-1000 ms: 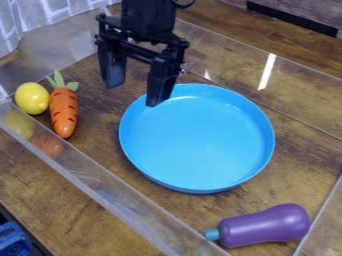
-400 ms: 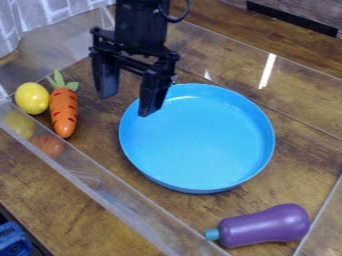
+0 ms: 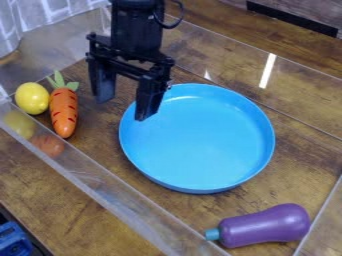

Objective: Put the carrot on the blue tray

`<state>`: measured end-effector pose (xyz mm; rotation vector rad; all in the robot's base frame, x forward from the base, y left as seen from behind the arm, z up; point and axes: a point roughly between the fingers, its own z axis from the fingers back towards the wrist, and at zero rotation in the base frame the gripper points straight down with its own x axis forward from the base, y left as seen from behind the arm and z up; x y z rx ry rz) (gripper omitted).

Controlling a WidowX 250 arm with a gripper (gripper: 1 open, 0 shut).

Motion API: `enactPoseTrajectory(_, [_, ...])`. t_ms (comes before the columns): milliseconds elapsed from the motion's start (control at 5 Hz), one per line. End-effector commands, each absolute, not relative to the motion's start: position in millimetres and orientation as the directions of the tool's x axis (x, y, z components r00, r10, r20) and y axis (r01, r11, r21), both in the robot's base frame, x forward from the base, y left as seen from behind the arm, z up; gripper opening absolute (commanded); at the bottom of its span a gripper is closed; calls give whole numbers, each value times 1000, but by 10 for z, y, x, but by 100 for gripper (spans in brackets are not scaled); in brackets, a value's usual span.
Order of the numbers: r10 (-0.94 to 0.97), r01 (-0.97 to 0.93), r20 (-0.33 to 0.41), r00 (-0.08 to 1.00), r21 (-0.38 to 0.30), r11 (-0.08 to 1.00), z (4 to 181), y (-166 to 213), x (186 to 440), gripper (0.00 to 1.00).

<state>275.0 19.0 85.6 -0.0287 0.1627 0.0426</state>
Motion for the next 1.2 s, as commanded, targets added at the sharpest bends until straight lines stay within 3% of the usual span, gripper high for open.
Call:
enactPoseTrajectory(0, [65, -69, -129, 990, -27, 997, 907, 269, 2781, 100])
enactPoseTrajectory(1000, [127, -132, -116, 985, -37, 991, 818, 450, 2684, 100])
